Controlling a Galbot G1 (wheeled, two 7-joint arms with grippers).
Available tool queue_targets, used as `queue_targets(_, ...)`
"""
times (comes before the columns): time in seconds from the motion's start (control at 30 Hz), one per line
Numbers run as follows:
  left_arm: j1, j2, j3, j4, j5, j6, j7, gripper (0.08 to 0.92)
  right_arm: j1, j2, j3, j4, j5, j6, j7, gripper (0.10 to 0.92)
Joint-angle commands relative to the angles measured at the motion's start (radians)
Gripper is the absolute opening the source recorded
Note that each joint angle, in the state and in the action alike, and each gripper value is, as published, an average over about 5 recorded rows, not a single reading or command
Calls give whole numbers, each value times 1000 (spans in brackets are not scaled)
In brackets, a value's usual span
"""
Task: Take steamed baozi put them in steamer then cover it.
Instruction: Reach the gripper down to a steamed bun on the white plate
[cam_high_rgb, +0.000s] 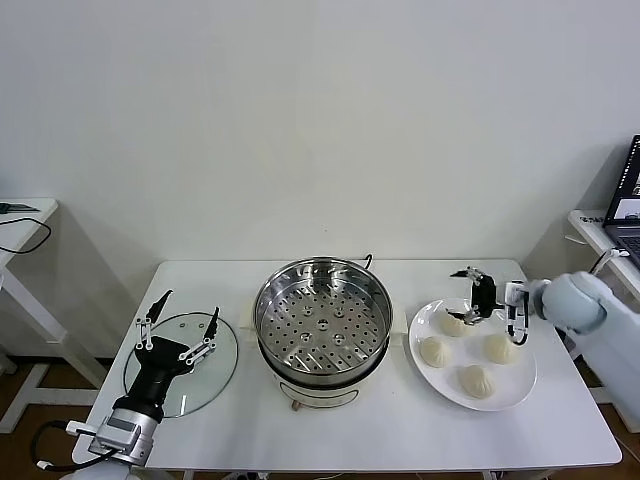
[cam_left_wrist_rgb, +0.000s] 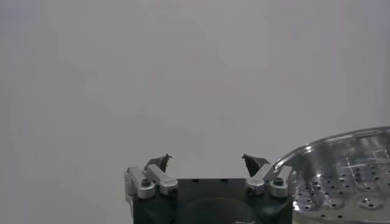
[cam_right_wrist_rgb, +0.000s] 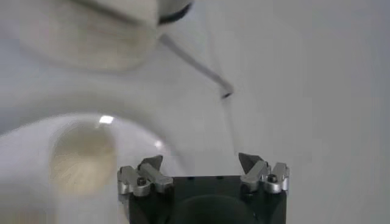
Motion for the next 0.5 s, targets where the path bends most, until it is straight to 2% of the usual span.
queue_targets(0.03,3,-2,-3,-6,3,3,0,823,325,55,-334,-198,-83,-7,-269,823)
queue_targets(0.5,13,-14,0,-13,9,1,-1,823,225,215,-251,-360,-144,0,-204,823)
